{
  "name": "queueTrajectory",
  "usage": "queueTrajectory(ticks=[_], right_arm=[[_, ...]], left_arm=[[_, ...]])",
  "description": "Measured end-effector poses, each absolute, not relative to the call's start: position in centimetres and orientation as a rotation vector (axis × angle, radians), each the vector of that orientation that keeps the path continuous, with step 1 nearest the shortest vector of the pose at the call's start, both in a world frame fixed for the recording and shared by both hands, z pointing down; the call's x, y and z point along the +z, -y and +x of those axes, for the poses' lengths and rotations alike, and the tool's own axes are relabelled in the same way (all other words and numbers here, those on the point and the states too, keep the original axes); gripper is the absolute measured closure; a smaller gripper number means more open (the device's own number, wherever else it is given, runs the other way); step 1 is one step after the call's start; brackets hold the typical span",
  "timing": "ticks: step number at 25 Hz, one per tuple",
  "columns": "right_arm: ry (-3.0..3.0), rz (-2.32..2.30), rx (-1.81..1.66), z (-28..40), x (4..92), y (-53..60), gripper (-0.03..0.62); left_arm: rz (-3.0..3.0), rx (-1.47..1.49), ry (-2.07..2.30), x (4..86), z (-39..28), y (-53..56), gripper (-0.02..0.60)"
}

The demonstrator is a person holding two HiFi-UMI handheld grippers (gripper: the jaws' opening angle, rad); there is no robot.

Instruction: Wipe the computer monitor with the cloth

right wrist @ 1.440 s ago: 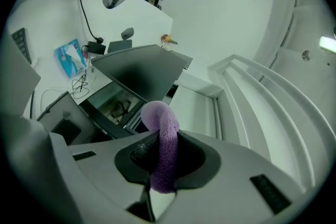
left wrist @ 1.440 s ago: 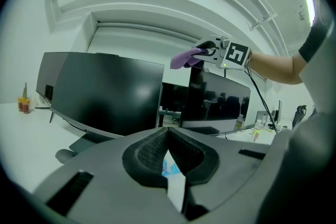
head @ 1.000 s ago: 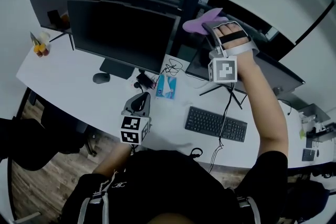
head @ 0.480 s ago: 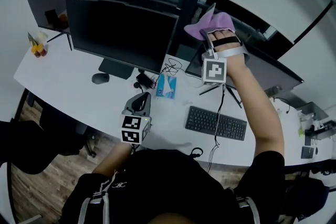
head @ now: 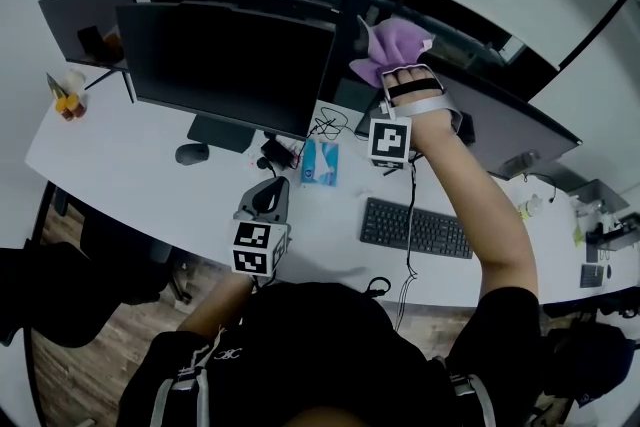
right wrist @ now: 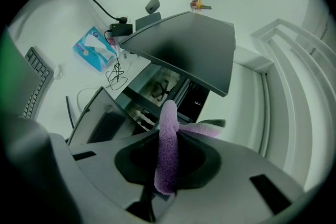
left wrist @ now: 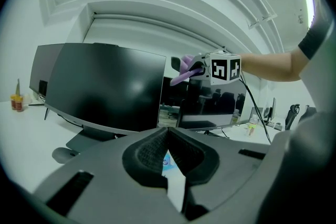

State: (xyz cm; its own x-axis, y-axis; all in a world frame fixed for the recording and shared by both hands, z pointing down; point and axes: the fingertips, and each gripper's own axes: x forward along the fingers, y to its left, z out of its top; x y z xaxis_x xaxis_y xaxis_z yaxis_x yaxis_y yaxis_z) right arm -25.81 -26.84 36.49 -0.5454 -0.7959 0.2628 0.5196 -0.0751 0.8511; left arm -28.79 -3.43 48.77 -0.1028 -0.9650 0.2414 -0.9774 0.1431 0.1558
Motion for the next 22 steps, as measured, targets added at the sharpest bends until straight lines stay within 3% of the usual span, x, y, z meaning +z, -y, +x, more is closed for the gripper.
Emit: queueTrajectory(ticks=[11, 22], right_arm=[[1.467, 0.542, -1.826, -30.1, 37.5, 26.1, 0.511], [1.214, 0.466, -1.593, -27.9, 43.3, 28.0, 0.511]], left_arm=[[1.944, 0.090, 2.080, 49.5, -30.4, 4.0, 0.568], [1.981, 0.109, 2.038, 50.2, -32.5, 4.2, 0.568]])
